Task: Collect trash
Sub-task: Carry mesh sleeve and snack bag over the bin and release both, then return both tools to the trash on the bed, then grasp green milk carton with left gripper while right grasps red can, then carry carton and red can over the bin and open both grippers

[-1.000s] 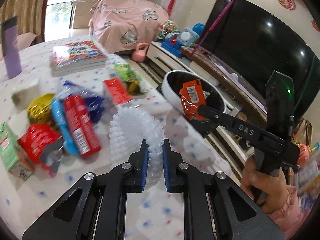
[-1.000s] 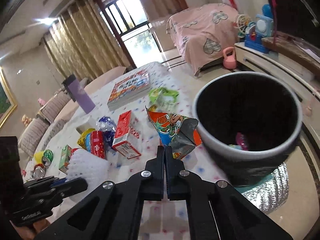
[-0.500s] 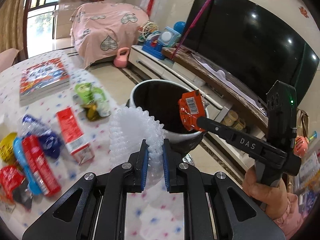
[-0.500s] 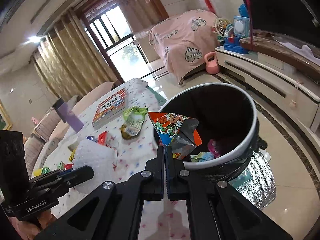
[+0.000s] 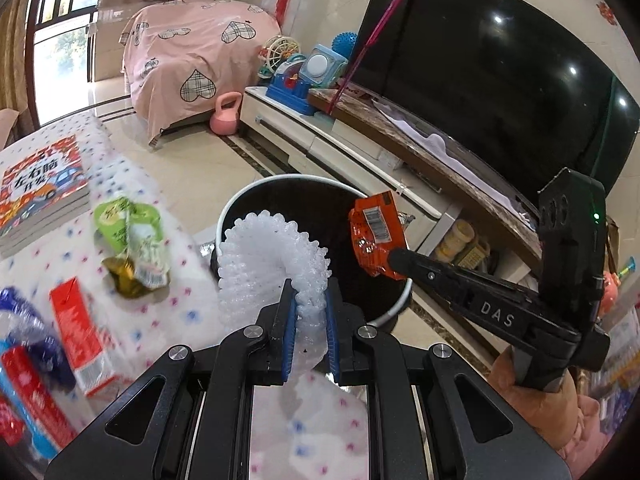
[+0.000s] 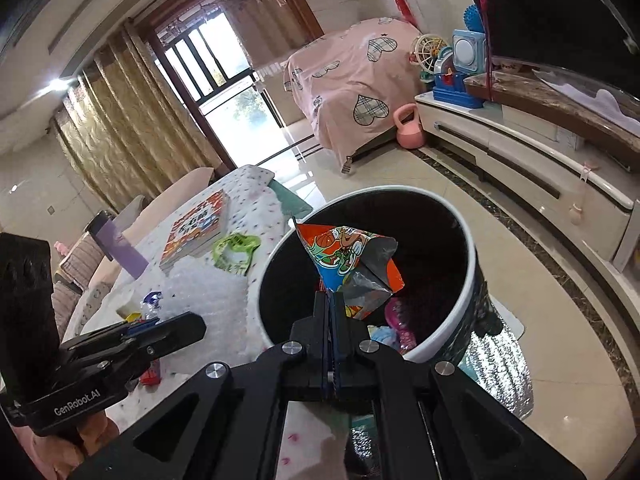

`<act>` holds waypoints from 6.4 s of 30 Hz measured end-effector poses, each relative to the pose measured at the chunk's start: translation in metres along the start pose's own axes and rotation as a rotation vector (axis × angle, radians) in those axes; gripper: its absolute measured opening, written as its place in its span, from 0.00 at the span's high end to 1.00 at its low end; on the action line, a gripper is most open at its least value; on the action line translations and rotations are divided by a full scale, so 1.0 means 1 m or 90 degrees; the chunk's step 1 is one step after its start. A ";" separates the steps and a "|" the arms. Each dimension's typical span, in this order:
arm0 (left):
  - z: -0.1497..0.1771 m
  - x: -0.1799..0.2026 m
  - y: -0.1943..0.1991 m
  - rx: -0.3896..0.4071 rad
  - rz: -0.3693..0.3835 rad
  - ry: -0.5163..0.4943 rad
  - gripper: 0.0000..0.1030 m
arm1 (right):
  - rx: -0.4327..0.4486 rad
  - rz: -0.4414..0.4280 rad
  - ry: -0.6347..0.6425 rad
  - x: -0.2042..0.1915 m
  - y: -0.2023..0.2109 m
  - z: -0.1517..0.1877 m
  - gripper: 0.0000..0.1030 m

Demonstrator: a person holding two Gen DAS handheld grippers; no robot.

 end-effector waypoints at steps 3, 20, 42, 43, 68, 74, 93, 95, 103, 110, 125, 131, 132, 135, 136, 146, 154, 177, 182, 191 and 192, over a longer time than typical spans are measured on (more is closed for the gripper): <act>-0.008 0.001 -0.011 -0.004 -0.001 -0.002 0.88 | -0.002 0.004 -0.002 0.006 -0.004 -0.004 0.99; -0.007 0.000 -0.033 -0.024 -0.013 0.003 0.37 | -0.011 0.018 -0.026 0.033 -0.015 -0.015 0.91; -0.012 0.022 -0.039 -0.005 0.080 -0.016 0.20 | 0.089 0.066 -0.110 0.057 0.050 0.002 0.63; -0.011 0.019 -0.048 -0.012 0.067 -0.011 0.20 | 0.090 0.068 -0.115 0.059 0.051 0.003 0.63; 0.083 -0.038 0.066 0.025 -0.050 0.072 0.19 | 0.074 -0.002 -0.092 0.010 0.047 0.028 0.54; 0.111 -0.069 0.110 0.054 -0.120 0.115 0.19 | 0.049 -0.040 -0.052 -0.037 0.033 0.046 0.48; 0.172 -0.161 0.195 0.105 -0.273 0.263 0.19 | -0.067 -0.137 0.068 -0.166 -0.018 0.108 0.48; 0.173 -0.169 0.196 0.101 -0.282 0.274 0.19 | -0.074 -0.141 0.085 -0.178 -0.023 0.112 0.49; 0.172 -0.194 0.189 0.080 -0.319 0.292 0.20 | -0.100 -0.141 0.126 -0.205 -0.047 0.115 0.51; 0.167 -0.213 0.180 0.066 -0.336 0.302 0.20 | -0.119 -0.134 0.147 -0.224 -0.077 0.107 0.58; 0.167 -0.216 0.193 0.076 -0.314 0.279 0.69 | -0.147 -0.144 0.174 -0.238 -0.101 0.108 0.69; 0.154 -0.187 0.211 0.111 -0.294 0.244 0.69 | -0.123 -0.158 0.161 -0.227 -0.073 0.105 0.70; 0.153 -0.180 0.212 0.114 -0.285 0.240 0.69 | -0.118 -0.163 0.155 -0.223 -0.066 0.104 0.70; 0.146 -0.158 0.212 0.119 -0.262 0.211 0.69 | -0.101 -0.163 0.147 -0.215 -0.050 0.102 0.70; 0.144 -0.153 0.210 0.119 -0.255 0.203 0.69 | -0.096 -0.163 0.144 -0.212 -0.046 0.101 0.70; 0.123 -0.094 0.168 0.092 -0.169 0.133 0.69 | -0.053 -0.129 0.100 -0.163 -0.012 0.089 0.70; 0.103 -0.053 0.123 0.054 -0.122 0.070 0.69 | -0.023 -0.085 0.053 -0.111 0.006 0.076 0.70; 0.043 0.005 0.036 -0.004 -0.069 -0.027 0.69 | 0.023 -0.001 -0.029 -0.008 0.009 0.021 0.70; 0.024 0.011 0.018 -0.010 -0.064 -0.030 0.69 | 0.020 0.005 -0.036 0.005 0.002 0.011 0.70; 0.004 0.011 -0.014 -0.034 -0.065 -0.030 0.69 | 0.009 0.020 -0.036 0.022 -0.013 -0.007 0.70; 0.002 0.011 -0.017 -0.037 -0.065 -0.031 0.69 | 0.009 0.021 -0.037 0.023 -0.015 -0.008 0.70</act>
Point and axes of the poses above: each gripper's, at about its wrist camera, not at the fingertips, and y roughly against the way its jaws point, x to its right, z to its underside, the point moved 1 cm from there along -y, roughly the way its jaws point, and after that the axes turned 4 degrees about z, right-handed, at the moved point
